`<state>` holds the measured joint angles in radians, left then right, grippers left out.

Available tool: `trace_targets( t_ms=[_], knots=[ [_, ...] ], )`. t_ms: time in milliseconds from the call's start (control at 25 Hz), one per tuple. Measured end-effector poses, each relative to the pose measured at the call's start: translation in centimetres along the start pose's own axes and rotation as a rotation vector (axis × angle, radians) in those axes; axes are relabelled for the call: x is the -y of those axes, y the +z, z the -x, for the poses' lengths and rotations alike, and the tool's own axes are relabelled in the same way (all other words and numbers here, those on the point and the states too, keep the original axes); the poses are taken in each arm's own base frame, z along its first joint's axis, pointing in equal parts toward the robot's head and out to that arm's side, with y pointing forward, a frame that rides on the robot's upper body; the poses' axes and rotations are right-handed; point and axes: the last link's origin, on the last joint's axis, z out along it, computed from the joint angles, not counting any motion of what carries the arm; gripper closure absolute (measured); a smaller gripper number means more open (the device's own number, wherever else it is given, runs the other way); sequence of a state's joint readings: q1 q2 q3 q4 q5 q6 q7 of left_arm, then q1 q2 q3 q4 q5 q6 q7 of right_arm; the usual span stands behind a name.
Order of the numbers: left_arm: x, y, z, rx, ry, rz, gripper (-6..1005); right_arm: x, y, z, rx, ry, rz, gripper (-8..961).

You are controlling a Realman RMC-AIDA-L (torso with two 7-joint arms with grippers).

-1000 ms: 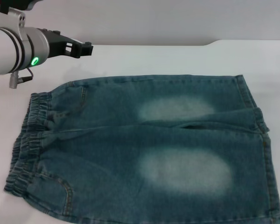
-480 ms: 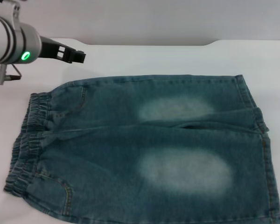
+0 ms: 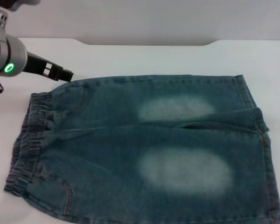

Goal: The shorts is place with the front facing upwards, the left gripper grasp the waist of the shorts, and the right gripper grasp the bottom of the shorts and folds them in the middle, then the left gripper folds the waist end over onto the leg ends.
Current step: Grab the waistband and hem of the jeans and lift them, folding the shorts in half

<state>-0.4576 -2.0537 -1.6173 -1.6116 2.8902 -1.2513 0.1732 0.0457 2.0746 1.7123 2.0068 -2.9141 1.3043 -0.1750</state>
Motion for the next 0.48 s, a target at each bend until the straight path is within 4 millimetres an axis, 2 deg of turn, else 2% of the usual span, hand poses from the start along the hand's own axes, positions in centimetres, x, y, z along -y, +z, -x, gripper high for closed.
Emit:
trace_targets(
  t_ms=[240,480],
  knots=[
    [0.1,0.8,0.4,0.020,0.000,0.002,157,-2.6,0.9,2.5,0.022,-0.115,0.063,310],
    [0.0,0.8,0.6,0.046,0.003,0.008,165,-3.2,1.2,3.3,0.033,-0.126,0.076,248]
  ],
)
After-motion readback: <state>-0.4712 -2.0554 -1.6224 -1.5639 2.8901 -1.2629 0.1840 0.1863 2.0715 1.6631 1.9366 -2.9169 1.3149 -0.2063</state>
